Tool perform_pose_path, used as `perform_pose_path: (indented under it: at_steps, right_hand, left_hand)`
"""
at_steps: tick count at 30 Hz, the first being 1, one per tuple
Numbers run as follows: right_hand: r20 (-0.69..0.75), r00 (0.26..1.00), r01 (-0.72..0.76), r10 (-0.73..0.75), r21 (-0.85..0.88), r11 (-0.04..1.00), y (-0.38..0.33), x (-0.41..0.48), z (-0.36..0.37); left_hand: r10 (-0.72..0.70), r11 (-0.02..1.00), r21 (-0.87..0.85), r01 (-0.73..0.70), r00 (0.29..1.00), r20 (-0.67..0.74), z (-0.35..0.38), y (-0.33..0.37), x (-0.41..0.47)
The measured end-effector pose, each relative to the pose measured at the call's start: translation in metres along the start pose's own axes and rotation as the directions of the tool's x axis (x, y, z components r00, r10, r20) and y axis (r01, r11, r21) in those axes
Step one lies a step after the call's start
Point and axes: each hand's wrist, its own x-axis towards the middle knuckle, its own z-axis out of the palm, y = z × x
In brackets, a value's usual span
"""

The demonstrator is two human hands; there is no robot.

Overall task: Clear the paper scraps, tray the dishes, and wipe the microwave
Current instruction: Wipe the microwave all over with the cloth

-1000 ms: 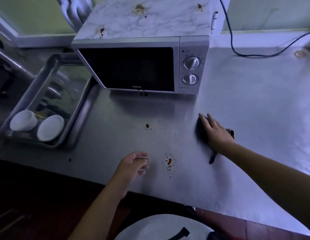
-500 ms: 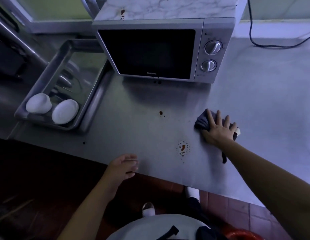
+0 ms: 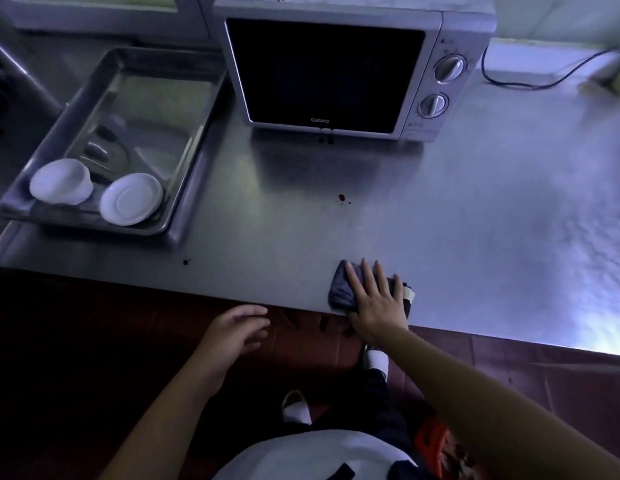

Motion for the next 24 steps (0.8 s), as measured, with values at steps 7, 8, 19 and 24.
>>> perform_pose_path:
  at_steps: [7,8,19,24]
  right_hand:
    - [0.041,0.995,0.059,-0.087,0.454,0.889,-0.041,-0.056,-0.004]
    - [0.065,0.997,-0.014,-0.044,0.699,0.715,-0.05,-0.065,-0.012]
    - [0.356,0.934,-0.274,-0.04,0.636,-0.721,-0.082,-0.108,-0.117]
    - [0.235,0.963,-0.26,-0.135,0.656,-0.708,-0.093,-0.11,-0.137]
  left_hand:
    - [0.076,0.997,0.002,-0.076,0.995,0.064,-0.02,0.001,-0.006]
    - [0.096,0.995,0.008,-0.097,0.992,0.086,-0.021,0.001,-0.007]
    - [0.479,0.757,0.212,-0.618,0.746,0.463,0.012,0.021,-0.047]
    - [0.466,0.786,0.192,-0.588,0.767,0.44,0.03,0.036,-0.057]
